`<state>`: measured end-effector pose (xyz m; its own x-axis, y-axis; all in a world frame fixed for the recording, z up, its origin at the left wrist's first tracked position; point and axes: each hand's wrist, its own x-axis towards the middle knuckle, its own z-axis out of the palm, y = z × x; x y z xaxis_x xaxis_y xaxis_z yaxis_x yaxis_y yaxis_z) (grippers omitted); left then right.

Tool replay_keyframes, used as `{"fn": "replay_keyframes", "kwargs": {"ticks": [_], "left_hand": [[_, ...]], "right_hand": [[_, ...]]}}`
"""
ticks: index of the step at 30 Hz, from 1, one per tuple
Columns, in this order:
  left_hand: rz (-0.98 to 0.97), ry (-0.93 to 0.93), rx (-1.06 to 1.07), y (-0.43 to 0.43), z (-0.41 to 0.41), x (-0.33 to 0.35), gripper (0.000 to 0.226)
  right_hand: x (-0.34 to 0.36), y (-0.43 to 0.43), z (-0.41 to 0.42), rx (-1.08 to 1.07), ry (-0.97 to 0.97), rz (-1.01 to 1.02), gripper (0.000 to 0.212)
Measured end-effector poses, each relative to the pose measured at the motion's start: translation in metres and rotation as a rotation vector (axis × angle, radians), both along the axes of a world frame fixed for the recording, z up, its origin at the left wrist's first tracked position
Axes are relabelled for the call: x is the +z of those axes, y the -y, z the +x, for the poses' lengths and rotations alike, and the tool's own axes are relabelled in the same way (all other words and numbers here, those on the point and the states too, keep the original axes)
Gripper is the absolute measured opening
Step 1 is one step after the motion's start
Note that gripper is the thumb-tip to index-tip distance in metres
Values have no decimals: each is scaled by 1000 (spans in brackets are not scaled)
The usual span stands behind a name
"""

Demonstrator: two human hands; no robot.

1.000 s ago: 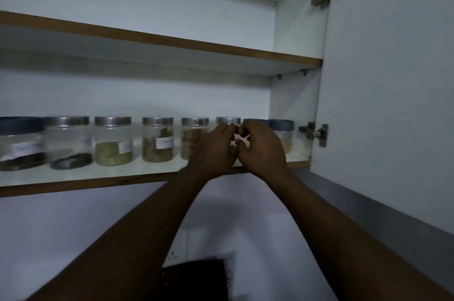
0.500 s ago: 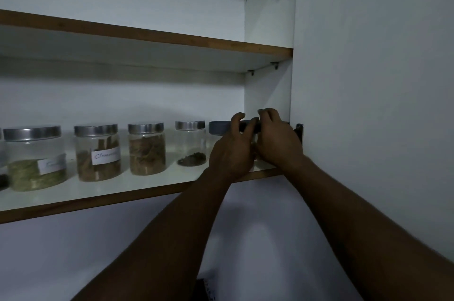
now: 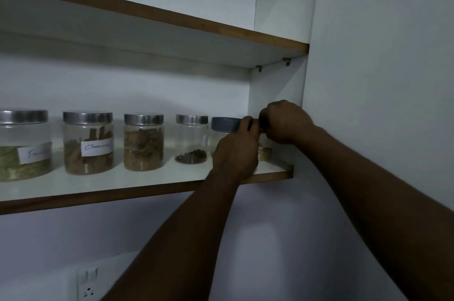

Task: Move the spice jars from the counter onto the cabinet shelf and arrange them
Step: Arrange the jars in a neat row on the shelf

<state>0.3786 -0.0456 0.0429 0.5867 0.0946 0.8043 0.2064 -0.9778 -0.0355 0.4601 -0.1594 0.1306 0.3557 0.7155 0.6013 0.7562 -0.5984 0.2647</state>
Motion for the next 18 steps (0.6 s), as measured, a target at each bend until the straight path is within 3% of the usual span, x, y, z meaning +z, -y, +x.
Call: {"fn": "replay_keyframes", "kwargs": {"ticks": [8,18], "left_hand": [[2,-5,60,2,-2,2,68],[107,33,174,6,-3,0,53]], "right_hand": [[10,-6,9,61,-138,105,18],[17,-12,10,106,-284,16,28]]}}
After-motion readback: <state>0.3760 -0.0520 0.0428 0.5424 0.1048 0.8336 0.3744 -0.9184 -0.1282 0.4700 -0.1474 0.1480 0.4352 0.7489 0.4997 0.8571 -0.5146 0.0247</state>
